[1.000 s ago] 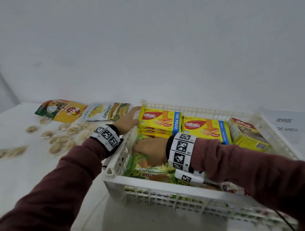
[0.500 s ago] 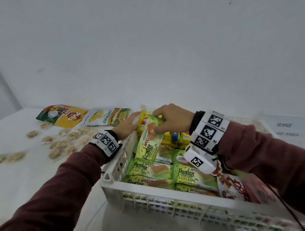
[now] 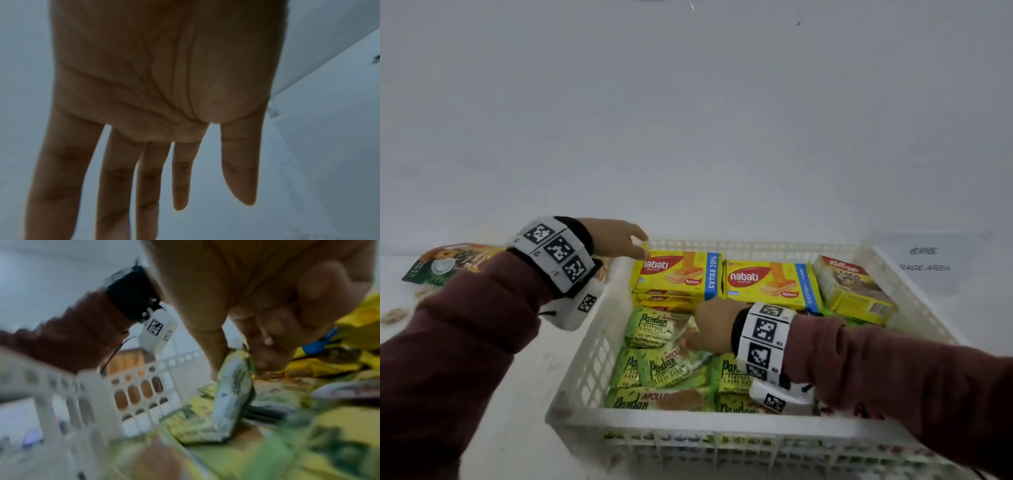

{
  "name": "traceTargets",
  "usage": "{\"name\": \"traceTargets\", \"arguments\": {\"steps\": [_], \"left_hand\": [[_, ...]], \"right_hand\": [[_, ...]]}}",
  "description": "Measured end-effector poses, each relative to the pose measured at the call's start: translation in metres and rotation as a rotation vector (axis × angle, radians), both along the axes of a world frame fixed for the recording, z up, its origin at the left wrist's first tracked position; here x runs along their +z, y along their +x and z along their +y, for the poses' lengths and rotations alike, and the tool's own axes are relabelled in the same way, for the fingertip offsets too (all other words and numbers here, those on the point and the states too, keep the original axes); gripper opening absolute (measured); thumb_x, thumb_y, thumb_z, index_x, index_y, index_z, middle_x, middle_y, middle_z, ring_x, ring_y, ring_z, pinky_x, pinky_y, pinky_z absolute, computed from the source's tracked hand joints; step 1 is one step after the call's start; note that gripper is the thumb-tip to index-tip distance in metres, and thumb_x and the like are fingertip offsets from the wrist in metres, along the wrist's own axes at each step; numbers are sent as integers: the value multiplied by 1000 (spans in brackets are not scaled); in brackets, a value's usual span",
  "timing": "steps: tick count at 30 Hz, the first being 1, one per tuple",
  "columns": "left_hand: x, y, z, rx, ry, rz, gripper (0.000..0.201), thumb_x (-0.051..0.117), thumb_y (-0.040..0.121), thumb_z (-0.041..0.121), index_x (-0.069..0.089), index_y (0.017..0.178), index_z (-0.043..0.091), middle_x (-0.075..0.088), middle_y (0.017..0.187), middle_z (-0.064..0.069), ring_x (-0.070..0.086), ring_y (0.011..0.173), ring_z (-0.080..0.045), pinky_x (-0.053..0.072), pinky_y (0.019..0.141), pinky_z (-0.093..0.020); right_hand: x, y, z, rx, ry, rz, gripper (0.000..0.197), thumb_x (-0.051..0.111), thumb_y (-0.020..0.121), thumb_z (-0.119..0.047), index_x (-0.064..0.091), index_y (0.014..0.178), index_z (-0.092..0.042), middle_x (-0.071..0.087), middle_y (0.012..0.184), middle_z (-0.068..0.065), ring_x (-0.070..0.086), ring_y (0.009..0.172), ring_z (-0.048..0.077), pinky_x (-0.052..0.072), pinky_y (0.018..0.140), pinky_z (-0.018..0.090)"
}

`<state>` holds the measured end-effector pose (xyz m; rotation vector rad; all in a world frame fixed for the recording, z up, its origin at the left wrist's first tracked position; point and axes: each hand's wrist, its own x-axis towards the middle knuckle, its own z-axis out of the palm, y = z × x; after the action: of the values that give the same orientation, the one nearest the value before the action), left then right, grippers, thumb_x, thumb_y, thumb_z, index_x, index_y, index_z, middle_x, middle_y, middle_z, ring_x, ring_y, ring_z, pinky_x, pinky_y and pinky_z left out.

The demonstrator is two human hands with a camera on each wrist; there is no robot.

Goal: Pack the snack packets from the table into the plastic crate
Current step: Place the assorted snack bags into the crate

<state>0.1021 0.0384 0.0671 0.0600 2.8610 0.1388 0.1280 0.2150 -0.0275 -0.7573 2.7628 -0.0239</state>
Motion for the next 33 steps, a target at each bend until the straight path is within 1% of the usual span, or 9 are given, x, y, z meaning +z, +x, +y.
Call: {"name": "traceTargets", "arguments": {"steps": [5, 9, 12, 15, 19, 23, 25, 29, 33], "left_hand": [[21, 11, 39, -142, 53, 13, 53, 50, 91, 43, 36, 139, 26, 53, 130, 5, 50, 113, -14, 32, 94, -24], [15, 16, 58, -206, 26, -56, 50, 52, 89, 44, 40, 135, 28, 55, 123, 6, 50, 107, -12, 34, 93, -24], [13, 16, 68, -233, 27, -68, 43, 52, 91, 39, 46, 131, 25, 56, 115, 3, 53, 104, -15, 37, 91, -26], [12, 13, 76, -240, 25, -53, 33, 50, 93, 31, 51, 125, 22, 61, 114, -5, 55, 95, -16, 40, 80, -26], [5, 7, 90, -269, 42, -50, 28, 44, 94, 17, 55, 120, 13, 57, 83, 4, 51, 83, -15, 39, 65, -23], [-12, 12, 120, -384, -32, -89, 31, 44, 97, 18, 51, 127, 14, 53, 104, 3, 54, 98, -23, 39, 73, -23], [-23, 14, 139, -452, -38, -158, 34, 46, 96, 18, 49, 131, 15, 54, 122, -5, 54, 101, -28, 42, 76, -26], [-50, 14, 176, -570, -138, -197, 40, 57, 90, 17, 51, 130, 12, 56, 125, -8, 53, 106, -24, 39, 78, -26], [-76, 16, 196, -618, -237, -155, 37, 63, 85, 20, 58, 119, 7, 61, 103, -8, 57, 96, -23, 40, 66, -27]], "right_hand": [[9, -11, 4, -91, -304, -119, 32, 63, 85, -30, 58, 88, 2, 47, 68, 4, 46, 63, 18, 37, 55, 26], [15, -14, 8, -150, -439, -352, 38, 66, 85, -25, 59, 106, 7, 58, 53, 5, 52, 42, 15, 43, 48, 25], [11, -7, 1, -97, -279, -431, 46, 64, 87, -27, 55, 115, 7, 68, 62, 8, 56, 42, 11, 49, 54, 27], [15, 5, 1, 87, -47, -245, 48, 64, 86, -33, 56, 119, 0, 65, 109, 12, 64, 84, 21, 51, 73, 31], [51, 15, 42, 263, 117, -95, 63, 64, 83, -41, 46, 132, -7, 53, 130, 10, 51, 116, 25, 43, 97, 31], [110, 13, 116, 94, 55, -86, 57, 63, 83, -42, 45, 135, -27, 56, 114, -12, 49, 78, -8, 36, 69, 6], [123, 8, 151, -41, 67, 4, 52, 64, 82, -41, 48, 130, -31, 54, 109, -11, 44, 67, -9, 33, 60, 4], [116, 1, 199, -289, 295, 89, 57, 63, 83, -43, 44, 134, -26, 47, 107, -3, 47, 90, 11, 35, 79, 20], [89, -2, 219, -367, 306, 11, 65, 61, 84, -46, 37, 139, -22, 47, 132, 2, 46, 118, 17, 34, 94, 23]]}}
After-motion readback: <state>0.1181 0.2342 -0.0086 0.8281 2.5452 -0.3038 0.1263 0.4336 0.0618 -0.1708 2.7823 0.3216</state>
